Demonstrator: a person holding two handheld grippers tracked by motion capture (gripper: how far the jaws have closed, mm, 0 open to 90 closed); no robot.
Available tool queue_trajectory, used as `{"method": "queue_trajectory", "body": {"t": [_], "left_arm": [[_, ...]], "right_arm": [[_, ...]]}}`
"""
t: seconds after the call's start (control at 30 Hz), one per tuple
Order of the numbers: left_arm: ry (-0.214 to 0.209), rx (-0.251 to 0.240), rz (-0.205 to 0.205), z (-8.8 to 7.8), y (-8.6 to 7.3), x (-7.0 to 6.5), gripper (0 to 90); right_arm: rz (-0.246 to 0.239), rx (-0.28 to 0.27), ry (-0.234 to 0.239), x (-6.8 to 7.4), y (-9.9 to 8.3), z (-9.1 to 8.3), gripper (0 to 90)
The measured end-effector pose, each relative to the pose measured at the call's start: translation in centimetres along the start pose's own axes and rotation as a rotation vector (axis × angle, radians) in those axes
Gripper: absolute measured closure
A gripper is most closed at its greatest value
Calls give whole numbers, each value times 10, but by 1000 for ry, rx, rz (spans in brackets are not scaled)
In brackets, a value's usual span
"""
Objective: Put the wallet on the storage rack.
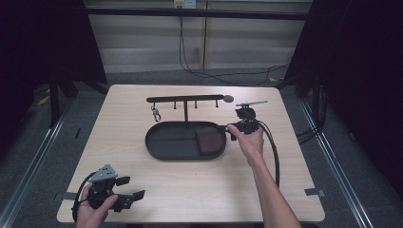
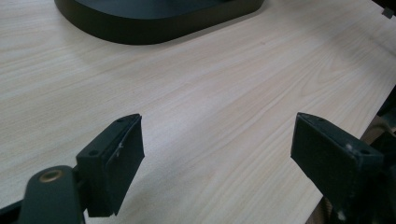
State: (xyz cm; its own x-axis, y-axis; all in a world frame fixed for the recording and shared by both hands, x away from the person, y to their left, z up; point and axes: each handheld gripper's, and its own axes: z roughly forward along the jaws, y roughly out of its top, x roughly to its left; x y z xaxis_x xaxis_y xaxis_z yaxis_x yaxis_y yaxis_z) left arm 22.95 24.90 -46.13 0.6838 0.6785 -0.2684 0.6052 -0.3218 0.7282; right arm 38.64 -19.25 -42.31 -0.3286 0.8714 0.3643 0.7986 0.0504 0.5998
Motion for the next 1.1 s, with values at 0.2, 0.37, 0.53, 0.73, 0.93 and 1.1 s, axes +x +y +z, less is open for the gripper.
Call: {"method": "queue_trajectory", "body": {"t": [0.2,0.37,0.53,0.73,0.93,1.1], "left_arm": [[5,-2,-7,0,-1,2,169],[10,-1,-9,0,-1,1,169],[17,-3,-14,-1,-2,2,169],[25,-1,-22,-1,-2,3,169],[29,0,-27,-2,-2,4,171],[30,-1,-38,-2,-3,4,174]], "right_arm": [[-22,-30,17,-4,-10,-16,207],[-39,-46,29,-5,-18,-28,193],[-53,-50,27,-7,-29,-40,190],[-54,-56,29,-11,-43,-53,196],[-51,-71,29,-15,-60,-62,203],[-46,-79,30,-18,-75,-71,205]]}}
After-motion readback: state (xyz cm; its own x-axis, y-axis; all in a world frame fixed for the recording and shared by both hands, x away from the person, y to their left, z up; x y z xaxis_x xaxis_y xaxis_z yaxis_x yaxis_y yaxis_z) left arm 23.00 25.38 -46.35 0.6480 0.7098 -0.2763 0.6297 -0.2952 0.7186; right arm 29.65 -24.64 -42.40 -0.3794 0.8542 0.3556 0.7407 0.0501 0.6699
